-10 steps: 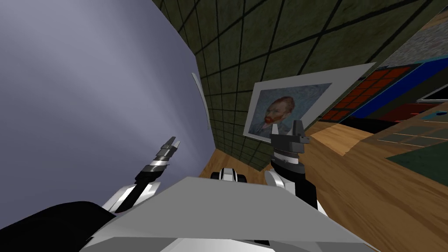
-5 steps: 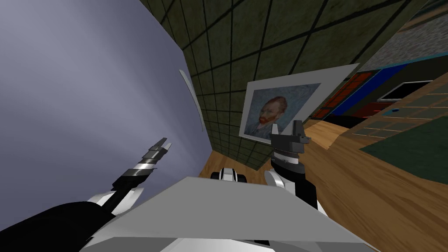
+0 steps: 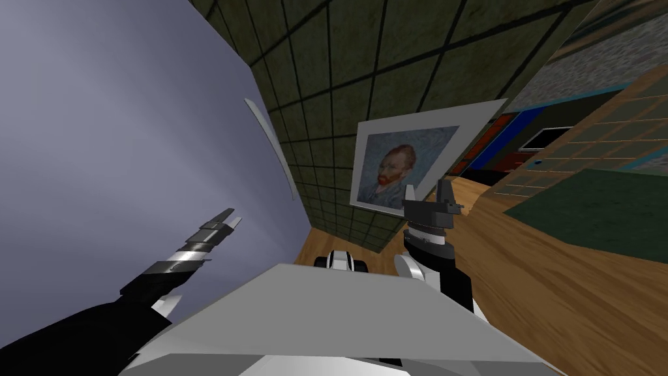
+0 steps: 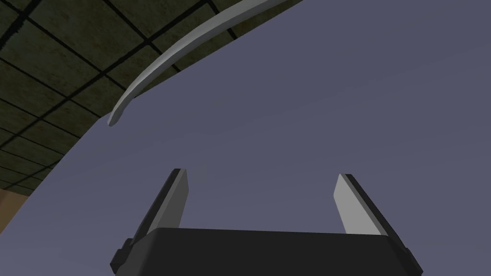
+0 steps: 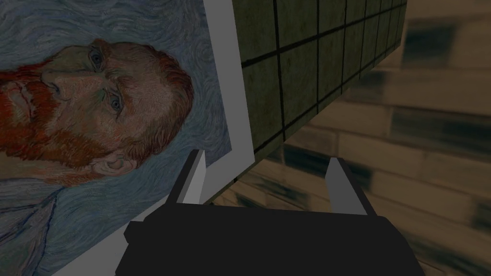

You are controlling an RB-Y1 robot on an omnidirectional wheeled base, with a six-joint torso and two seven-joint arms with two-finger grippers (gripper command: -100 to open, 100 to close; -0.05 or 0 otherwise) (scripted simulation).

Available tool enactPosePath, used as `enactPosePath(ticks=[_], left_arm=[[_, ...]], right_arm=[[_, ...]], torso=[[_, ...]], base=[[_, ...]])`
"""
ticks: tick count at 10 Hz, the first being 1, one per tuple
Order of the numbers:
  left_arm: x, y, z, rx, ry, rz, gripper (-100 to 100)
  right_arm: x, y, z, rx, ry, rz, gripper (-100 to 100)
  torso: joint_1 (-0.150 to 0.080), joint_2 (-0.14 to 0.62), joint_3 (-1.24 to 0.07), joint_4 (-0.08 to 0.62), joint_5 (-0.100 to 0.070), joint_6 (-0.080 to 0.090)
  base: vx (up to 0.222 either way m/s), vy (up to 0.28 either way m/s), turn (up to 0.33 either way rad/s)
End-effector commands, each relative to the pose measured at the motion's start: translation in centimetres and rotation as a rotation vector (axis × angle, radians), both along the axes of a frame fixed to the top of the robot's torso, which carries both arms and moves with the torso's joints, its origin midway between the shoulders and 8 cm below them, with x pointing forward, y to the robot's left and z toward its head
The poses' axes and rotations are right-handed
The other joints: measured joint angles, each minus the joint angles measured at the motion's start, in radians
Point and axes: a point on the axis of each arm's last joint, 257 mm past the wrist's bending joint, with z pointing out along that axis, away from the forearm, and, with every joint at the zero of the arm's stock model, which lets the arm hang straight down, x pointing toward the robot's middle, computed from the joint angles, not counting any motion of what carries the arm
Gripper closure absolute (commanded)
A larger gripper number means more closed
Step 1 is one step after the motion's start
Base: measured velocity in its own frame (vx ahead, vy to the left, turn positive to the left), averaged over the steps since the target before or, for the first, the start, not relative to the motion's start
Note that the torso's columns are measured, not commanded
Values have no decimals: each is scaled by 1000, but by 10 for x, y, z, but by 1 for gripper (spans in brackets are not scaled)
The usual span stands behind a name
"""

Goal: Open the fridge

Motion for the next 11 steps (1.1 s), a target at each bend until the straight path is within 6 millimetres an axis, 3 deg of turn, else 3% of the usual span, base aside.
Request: enactPosePath(ticks=[1, 5, 11], left_arm=[[-11, 28, 12, 12, 29, 27, -100], [-33, 73, 30, 39, 88, 76, -100], [-51, 114, 65, 60, 123, 123, -100]], right_arm=[[0, 0, 0, 0, 0, 0, 0], [0, 0, 0, 0, 0, 0, 0], [0, 0, 0, 0, 0, 0, 0]], torso=[[1, 0, 0, 0, 0, 0], [3, -2, -2, 1, -2, 3], [13, -13, -12, 0, -7, 9]], base=[[65, -29, -174], [78, -52, -166], [56, -41, -99]])
